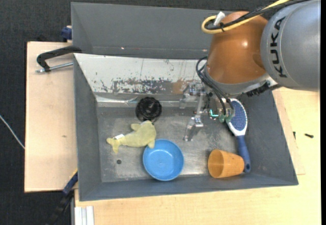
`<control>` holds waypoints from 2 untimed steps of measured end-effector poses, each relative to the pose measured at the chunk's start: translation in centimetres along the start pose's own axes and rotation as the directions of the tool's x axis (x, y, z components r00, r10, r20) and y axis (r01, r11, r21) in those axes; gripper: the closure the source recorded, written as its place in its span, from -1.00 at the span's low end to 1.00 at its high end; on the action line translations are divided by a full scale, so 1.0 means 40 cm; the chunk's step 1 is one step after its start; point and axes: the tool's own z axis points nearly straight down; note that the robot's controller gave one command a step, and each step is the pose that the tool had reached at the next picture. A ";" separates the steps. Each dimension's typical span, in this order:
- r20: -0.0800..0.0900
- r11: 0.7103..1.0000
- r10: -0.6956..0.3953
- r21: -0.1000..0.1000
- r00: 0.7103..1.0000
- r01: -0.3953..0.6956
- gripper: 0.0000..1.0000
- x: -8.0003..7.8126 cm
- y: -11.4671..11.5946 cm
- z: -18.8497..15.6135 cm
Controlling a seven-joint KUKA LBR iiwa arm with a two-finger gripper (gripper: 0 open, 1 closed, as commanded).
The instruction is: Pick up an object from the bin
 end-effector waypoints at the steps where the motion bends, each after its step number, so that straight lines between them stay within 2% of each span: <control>1: -0.002 0.986 -0.165 0.000 0.986 0.165 -1.00 0.130 0.084 0.250; 2: 0.020 0.987 -0.159 0.001 0.987 0.159 1.00 0.114 0.082 0.235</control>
Offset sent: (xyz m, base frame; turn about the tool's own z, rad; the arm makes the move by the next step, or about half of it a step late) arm -0.0503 0.0317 -0.0963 -0.1624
